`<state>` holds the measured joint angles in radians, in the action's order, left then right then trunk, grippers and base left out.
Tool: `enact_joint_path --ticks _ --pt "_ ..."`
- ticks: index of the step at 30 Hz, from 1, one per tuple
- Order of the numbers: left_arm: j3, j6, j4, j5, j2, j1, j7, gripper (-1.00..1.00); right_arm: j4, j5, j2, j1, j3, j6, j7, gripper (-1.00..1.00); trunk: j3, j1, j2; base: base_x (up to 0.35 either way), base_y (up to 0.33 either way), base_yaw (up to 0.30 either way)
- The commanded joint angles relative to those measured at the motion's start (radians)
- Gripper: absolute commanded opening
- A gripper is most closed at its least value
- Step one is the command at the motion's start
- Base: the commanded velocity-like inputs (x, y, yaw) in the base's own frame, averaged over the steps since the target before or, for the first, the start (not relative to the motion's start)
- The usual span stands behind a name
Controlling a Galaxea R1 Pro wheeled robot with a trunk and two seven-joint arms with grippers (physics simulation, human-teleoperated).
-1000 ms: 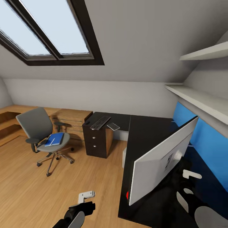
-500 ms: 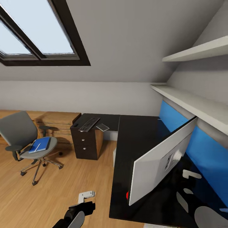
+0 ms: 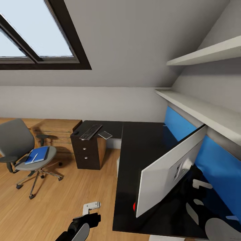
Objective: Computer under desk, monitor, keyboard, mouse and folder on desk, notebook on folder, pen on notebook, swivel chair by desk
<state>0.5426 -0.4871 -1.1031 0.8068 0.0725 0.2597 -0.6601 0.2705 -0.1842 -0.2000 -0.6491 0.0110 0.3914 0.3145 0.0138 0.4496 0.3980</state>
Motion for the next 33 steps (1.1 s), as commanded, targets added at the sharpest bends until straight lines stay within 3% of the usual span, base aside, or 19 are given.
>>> enact_joint_path --ticks 1,28,33 --pt "0.004 -0.001 -0.001 0.008 0.001 0.001 -0.009 1.0 0.001 0.0 0.0 -0.001 -0.002 0.006 -0.002 -1.0 0.001 0.0 0.002 0.0 0.0 0.0" --pt "0.004 -0.001 -0.001 0.008 0.001 0.001 -0.009 1.0 0.002 0.0 0.002 -0.001 -0.018 0.004 -0.003 -1.0 0.001 0.0 0.002 0.001 0.0 0.0" --pt "0.004 0.0 -0.002 0.008 0.001 0.001 -0.009 1.0 0.002 0.0 0.002 -0.001 -0.019 0.004 -0.003 -1.0 0.001 0.0 0.002 0.175 0.0 0.0"
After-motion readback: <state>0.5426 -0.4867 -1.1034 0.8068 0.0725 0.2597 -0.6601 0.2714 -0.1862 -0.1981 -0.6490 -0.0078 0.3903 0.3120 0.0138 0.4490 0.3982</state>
